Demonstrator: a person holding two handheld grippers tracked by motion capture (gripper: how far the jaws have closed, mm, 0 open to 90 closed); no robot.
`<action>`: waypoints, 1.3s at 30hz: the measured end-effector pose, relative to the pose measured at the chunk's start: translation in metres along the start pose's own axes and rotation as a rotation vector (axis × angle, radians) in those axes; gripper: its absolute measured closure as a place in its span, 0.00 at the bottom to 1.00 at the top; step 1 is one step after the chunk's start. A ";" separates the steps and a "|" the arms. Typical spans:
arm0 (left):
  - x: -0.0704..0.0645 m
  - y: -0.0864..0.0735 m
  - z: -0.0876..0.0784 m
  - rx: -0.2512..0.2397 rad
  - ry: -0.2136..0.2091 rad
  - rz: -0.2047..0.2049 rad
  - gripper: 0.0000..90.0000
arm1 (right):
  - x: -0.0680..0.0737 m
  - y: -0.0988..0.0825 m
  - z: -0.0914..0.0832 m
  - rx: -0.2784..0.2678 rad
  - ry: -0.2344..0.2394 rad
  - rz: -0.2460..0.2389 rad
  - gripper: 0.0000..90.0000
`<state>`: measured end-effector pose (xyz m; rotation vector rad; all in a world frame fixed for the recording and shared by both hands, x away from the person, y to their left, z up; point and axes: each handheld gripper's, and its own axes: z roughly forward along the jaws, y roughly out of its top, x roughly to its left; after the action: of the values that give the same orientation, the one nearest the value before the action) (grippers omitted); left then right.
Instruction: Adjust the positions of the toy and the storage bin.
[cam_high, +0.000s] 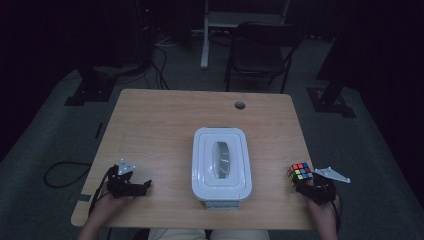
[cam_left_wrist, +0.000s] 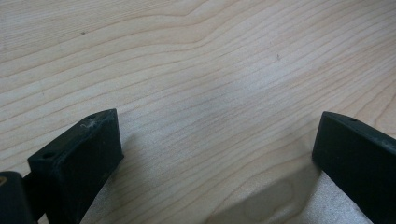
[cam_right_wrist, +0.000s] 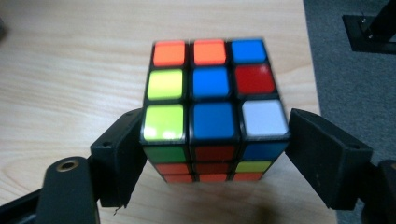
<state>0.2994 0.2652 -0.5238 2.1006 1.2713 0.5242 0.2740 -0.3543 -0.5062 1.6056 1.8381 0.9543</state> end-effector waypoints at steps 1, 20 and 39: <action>0.000 0.000 0.000 0.000 0.000 0.000 0.02 | -0.001 0.002 -0.002 -0.008 0.000 0.000 0.24; 0.000 0.000 0.000 -0.002 0.010 -0.014 0.02 | 0.033 0.048 -0.013 -0.119 0.087 -0.100 0.15; 0.000 0.000 0.000 -0.002 0.011 -0.016 0.02 | 0.082 0.045 0.018 -0.114 0.235 -0.193 0.16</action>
<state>0.2996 0.2656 -0.5241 2.0866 1.2921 0.5311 0.3022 -0.2681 -0.4764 1.2664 2.0114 1.1757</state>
